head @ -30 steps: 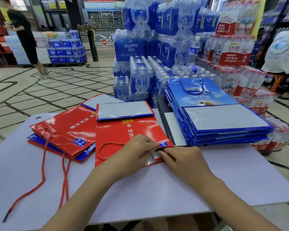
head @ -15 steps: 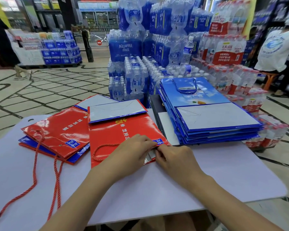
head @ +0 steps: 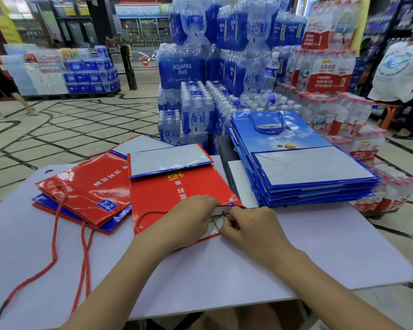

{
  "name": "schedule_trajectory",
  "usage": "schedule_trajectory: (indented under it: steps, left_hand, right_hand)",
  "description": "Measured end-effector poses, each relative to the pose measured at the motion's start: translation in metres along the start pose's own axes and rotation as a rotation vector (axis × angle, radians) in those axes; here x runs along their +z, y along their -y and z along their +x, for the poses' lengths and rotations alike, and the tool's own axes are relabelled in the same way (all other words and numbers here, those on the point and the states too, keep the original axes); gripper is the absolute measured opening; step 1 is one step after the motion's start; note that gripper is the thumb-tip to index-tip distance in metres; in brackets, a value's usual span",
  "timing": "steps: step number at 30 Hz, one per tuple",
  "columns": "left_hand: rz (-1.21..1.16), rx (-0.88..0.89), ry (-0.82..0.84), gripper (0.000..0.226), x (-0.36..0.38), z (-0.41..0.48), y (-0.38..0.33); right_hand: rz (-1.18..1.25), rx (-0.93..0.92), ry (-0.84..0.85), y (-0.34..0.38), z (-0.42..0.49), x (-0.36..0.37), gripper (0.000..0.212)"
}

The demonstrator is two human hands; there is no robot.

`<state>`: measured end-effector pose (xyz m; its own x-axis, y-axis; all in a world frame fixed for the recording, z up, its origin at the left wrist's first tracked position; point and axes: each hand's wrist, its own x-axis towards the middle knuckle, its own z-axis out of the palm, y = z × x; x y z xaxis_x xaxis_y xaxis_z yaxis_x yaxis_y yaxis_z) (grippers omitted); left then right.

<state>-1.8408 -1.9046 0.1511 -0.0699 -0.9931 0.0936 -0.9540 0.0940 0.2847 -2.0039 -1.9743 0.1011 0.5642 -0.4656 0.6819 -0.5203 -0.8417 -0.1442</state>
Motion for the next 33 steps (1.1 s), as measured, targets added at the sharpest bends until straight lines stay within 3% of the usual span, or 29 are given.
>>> schedule_trajectory:
  steps: [9,14,17,21,25,30,33]
  left_hand:
    - [-0.314,-0.043,0.021,0.027,-0.006,-0.003,0.010]
    - [-0.279,-0.027,0.035,0.028,-0.001,-0.003,0.013]
    - [-0.301,-0.040,0.055,0.028,-0.002,-0.003,0.015]
    - [-0.300,-0.041,0.085,0.027,-0.004,-0.002,0.015]
    - [-0.369,-0.071,0.078,0.022,-0.008,-0.003,0.013]
    - [-0.495,-0.121,0.082,0.011,-0.007,-0.004,0.017]
    - [-0.577,-0.133,0.084,0.006,-0.007,-0.003,0.022]
  right_hand:
    - [0.060,-0.024,-0.023,0.001,-0.002,-0.007,0.016]
    - [-0.073,-0.096,-0.115,0.005,0.000,-0.005,0.028]
    - [-0.053,-0.119,-0.088,0.003,-0.001,-0.003,0.029]
    - [0.053,-0.076,-0.014,0.003,-0.004,-0.007,0.018]
    - [0.052,-0.039,-0.069,0.006,-0.002,-0.014,0.007]
    - [0.057,0.056,-0.106,0.004,0.000,-0.017,0.025]
    - [0.025,0.027,-0.112,0.004,0.000,-0.016,0.012]
